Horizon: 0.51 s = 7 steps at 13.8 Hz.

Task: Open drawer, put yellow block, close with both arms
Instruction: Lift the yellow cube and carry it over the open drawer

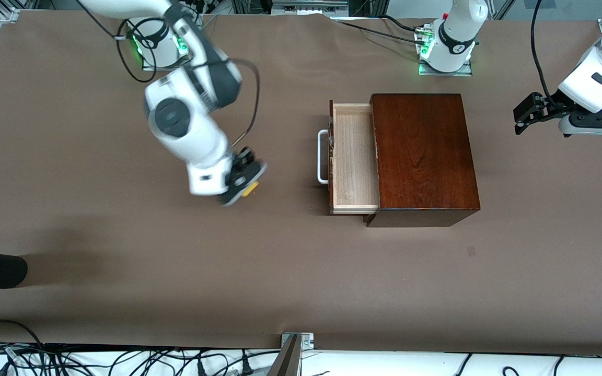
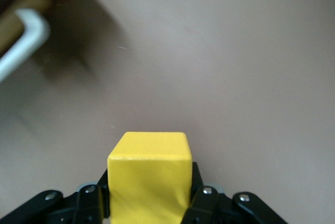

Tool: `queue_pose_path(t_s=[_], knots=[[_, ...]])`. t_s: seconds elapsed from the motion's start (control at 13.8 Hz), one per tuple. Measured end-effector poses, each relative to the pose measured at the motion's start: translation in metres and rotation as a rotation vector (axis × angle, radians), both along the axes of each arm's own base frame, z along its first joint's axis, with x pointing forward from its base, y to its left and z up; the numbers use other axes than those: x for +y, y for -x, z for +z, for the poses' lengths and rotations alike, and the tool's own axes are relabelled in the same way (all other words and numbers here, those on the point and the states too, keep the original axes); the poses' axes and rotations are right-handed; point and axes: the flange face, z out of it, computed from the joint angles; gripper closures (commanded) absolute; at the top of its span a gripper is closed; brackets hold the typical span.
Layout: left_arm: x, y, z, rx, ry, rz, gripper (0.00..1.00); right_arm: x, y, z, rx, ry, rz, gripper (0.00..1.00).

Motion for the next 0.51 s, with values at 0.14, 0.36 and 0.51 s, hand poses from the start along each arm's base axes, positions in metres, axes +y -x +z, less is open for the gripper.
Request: queue_pose_path(t_s=[0.14, 0.36, 0.51], knots=[[0.000, 0.000, 0.000, 0.000, 0.000, 0.000, 0.00, 0.055, 0.033, 0.021, -0.021, 0.021, 0.162, 1.00], [0.000, 0.000, 0.000, 0.000, 0.000, 0.000, 0.00, 0.150, 0.091, 0.053, -0.074, 0.034, 0.365, 1.00], [0.000, 0.000, 0.000, 0.000, 0.000, 0.000, 0.00, 0.204, 0.127, 0.058, -0.131, 0.052, 0.468, 1.00]])
